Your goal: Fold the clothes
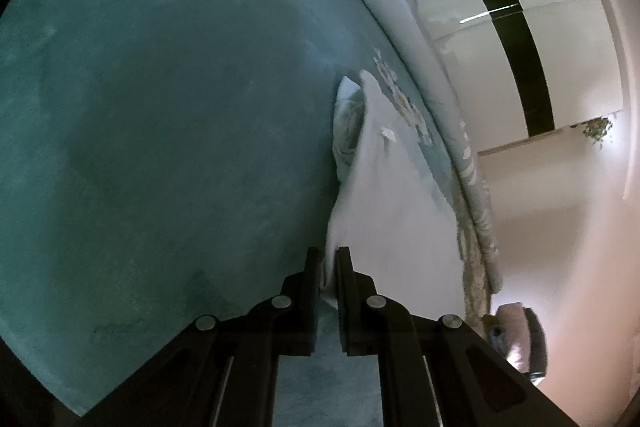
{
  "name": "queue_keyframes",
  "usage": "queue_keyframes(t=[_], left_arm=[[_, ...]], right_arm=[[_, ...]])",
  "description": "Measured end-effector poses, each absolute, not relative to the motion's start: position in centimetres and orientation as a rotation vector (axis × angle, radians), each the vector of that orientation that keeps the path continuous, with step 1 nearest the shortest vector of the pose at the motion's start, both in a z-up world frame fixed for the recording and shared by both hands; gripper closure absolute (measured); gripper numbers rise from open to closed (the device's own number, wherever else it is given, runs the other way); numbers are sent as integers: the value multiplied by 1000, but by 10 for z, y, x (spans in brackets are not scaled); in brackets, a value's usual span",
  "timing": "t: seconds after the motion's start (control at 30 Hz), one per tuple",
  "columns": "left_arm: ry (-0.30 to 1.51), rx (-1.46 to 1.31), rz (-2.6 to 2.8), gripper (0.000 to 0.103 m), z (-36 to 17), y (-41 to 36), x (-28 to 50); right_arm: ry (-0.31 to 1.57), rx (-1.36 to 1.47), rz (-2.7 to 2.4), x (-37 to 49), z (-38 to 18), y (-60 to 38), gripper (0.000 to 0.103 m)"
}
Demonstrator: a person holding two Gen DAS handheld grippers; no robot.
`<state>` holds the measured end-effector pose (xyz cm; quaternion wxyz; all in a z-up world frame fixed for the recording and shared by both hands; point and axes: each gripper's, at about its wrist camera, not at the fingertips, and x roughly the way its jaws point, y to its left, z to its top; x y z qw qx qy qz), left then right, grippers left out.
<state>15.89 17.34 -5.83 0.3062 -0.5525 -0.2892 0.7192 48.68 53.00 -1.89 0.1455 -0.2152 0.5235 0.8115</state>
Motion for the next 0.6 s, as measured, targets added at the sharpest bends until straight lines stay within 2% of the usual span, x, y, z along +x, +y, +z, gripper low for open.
queue_keyframes(t=[0.43,0.5,0.53,0.57,0.6], left_arm=[[-644,-1343,2078,94,-29,129,161],[-587,-1321,2081,88,-22,136,164],[-546,-1310,2075,76,-17,144,167],[-505,-1298,2067,58,-13,151,171],[-469,-1278,2049,50,-9,161,175]], right_arm=[[1415,-710,2402,485,-13,530,95],[1408,-721,2404,478,-15,531,95],[1409,-721,2401,473,-17,533,95],[1413,-719,2395,469,-19,536,95],[1417,-718,2389,464,-21,539,88]])
